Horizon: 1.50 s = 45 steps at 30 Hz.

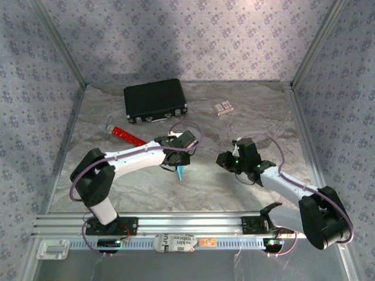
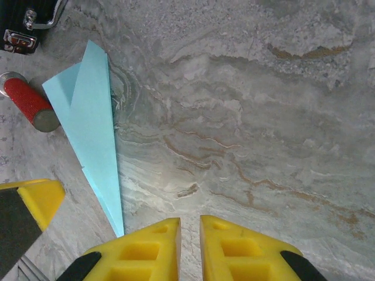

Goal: Fold a paper plane with a square sheet of paper (pick it up from the middle)
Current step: Turn over a paper plane at the center of the table.

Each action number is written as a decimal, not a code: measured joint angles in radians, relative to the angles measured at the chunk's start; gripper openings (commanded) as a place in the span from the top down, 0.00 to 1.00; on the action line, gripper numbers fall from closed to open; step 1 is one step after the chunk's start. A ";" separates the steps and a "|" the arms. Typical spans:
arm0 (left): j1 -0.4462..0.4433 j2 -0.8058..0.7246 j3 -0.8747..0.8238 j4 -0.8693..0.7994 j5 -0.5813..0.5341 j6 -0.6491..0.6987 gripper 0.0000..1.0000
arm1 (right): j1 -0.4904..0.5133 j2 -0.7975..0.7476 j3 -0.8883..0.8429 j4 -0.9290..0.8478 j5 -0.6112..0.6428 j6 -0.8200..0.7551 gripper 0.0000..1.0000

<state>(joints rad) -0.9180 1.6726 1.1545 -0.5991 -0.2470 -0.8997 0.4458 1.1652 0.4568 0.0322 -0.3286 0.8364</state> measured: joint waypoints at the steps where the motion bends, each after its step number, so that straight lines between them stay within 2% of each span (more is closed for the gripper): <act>1: 0.015 -0.011 -0.009 0.011 0.012 0.005 0.63 | 0.000 0.003 0.004 0.000 0.000 0.000 0.83; 10: 0.151 -0.142 -0.252 0.209 0.179 0.017 0.58 | 0.029 0.046 0.025 0.001 0.000 0.000 0.83; 22: 0.244 -0.132 -0.339 0.417 0.372 0.011 0.57 | 0.040 0.064 0.033 0.001 0.000 0.000 0.83; 36: 0.253 -0.077 -0.344 0.446 0.416 0.003 0.59 | 0.051 0.080 0.040 0.021 -0.001 0.001 0.82; 45: 0.256 -0.042 -0.346 0.462 0.435 -0.003 0.67 | 0.081 0.137 0.071 0.069 -0.008 0.005 0.82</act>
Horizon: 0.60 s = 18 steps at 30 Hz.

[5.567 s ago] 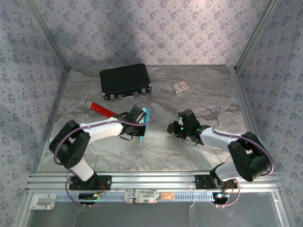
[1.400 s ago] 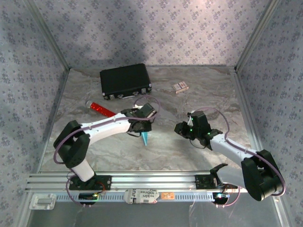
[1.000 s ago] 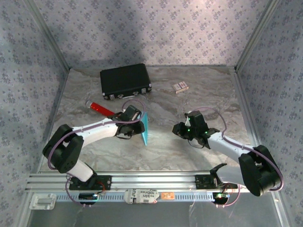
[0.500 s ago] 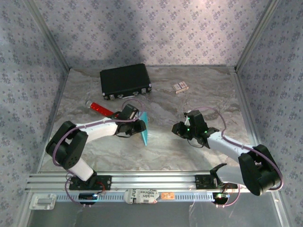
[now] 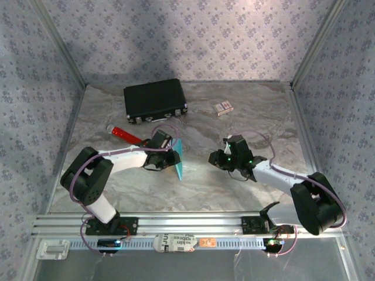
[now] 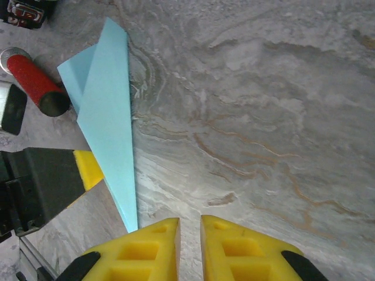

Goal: Fold a paper plane with a square sheet of paper (pick it up from the middle)
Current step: Turn over a paper plane at the center of the table.

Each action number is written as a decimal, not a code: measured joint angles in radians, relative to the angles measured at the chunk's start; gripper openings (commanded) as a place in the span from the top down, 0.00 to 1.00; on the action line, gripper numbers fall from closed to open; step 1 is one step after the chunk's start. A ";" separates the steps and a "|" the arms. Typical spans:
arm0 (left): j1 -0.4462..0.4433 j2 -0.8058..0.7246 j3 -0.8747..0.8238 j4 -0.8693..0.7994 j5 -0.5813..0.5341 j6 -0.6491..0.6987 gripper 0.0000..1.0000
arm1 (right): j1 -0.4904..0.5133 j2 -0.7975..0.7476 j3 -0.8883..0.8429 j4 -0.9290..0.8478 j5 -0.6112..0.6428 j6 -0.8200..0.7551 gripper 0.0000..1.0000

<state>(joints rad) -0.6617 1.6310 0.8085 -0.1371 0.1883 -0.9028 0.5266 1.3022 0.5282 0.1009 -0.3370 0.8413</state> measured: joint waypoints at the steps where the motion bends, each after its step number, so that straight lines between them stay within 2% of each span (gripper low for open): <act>1: 0.000 0.001 0.000 0.004 0.003 0.000 0.68 | 0.004 0.006 0.005 0.007 0.000 0.000 0.82; 9: 0.000 0.002 0.000 0.023 0.016 0.000 0.77 | 0.021 0.052 0.021 0.035 0.000 0.004 0.82; 18: 0.000 0.024 0.000 0.049 0.060 0.003 0.77 | 0.028 0.090 0.028 0.063 -0.011 0.007 0.82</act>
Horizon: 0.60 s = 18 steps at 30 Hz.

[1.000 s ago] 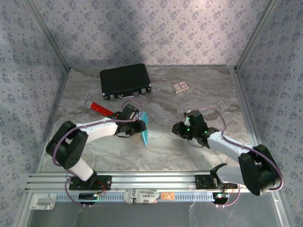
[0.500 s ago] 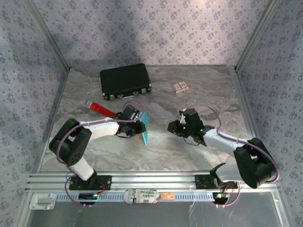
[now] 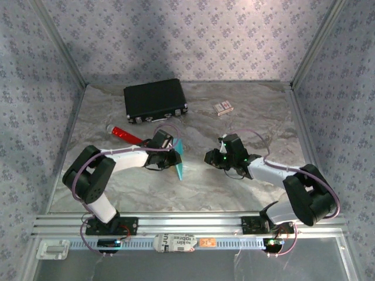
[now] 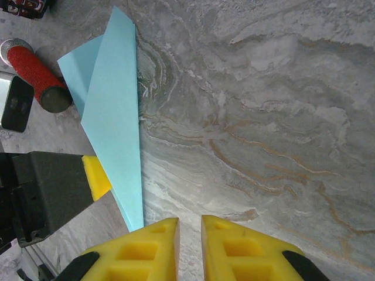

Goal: Fold a paper plane with a square sheet of paper (pick it up from the middle)
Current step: Turn over a paper plane at the center of the table, then move the paper plane to the center of the table.

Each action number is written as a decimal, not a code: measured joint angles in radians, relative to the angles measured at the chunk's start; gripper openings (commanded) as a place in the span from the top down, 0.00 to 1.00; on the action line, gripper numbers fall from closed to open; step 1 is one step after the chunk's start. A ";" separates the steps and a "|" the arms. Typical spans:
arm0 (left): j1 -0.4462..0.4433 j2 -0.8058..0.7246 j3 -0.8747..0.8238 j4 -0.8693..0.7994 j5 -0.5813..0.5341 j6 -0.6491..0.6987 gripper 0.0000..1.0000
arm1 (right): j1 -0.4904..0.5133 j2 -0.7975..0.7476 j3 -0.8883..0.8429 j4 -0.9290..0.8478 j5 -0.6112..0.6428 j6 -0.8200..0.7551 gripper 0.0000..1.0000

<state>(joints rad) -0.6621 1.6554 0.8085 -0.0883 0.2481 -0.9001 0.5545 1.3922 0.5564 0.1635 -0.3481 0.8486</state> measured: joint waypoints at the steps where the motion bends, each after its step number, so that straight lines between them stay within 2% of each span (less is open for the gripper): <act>1: 0.000 0.002 0.000 0.003 0.003 0.001 0.77 | 0.001 0.004 0.001 0.002 -0.001 0.000 0.82; 7: -0.002 0.023 0.008 0.010 0.019 0.014 0.78 | 0.004 0.021 0.006 0.013 -0.008 0.000 0.82; 12: -0.018 0.052 0.045 -0.003 0.024 0.042 0.86 | 0.005 0.024 0.006 0.014 -0.008 0.000 0.82; 18: -0.075 0.069 0.127 -0.106 -0.040 0.091 0.91 | 0.005 0.024 0.006 0.014 -0.008 0.000 0.82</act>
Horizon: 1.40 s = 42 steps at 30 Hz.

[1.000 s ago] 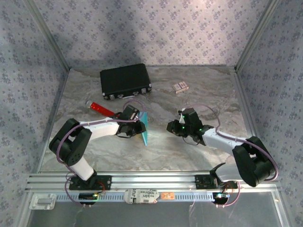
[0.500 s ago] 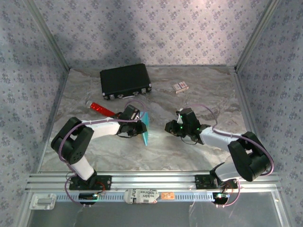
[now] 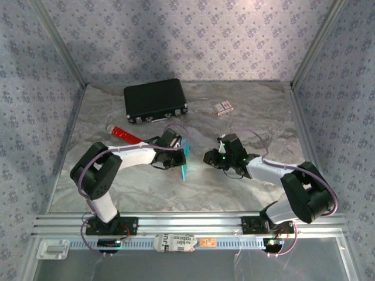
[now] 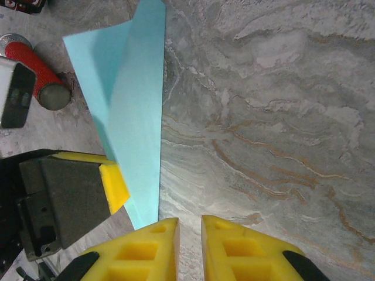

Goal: Fold a paper plane with a square sheet of paper (pick it up from the middle)
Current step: Move the paper plane to the center of the table.

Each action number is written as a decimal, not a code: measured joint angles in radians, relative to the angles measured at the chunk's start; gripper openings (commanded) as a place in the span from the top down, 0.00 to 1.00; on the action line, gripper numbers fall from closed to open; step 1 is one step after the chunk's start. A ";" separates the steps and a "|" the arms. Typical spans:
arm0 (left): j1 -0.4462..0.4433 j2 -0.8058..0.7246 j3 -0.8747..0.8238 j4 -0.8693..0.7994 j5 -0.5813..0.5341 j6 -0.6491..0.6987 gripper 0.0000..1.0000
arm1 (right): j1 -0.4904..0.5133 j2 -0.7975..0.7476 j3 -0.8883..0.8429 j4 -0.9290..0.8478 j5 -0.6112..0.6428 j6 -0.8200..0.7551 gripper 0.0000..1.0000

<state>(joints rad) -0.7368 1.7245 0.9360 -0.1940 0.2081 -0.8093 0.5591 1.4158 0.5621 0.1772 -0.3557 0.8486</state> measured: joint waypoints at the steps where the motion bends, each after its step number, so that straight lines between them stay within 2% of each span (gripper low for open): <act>1: -0.012 0.000 0.020 -0.027 -0.020 0.010 0.92 | 0.000 0.000 0.000 0.000 0.000 0.000 0.82; 7: -0.077 0.009 0.148 -0.193 -0.157 0.051 0.94 | 0.000 -0.012 -0.006 -0.001 0.002 0.000 0.82; 14: -0.108 0.024 0.197 -0.330 -0.258 0.069 0.95 | -0.016 -0.071 -0.041 -0.007 0.012 0.000 0.81; 19: -0.117 0.061 0.200 -0.363 -0.280 0.068 0.94 | -0.021 -0.083 -0.043 -0.016 0.019 0.000 0.81; 30: -0.123 0.066 0.200 -0.364 -0.283 0.068 0.85 | -0.023 -0.083 -0.044 -0.017 0.020 0.000 0.81; 42: -0.123 0.079 0.200 -0.364 -0.276 0.068 0.82 | -0.023 -0.083 -0.044 -0.017 0.020 0.000 0.81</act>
<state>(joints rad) -0.8600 1.8030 1.1362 -0.5575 -0.0681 -0.7410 0.5362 1.3327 0.5182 0.1604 -0.3359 0.8486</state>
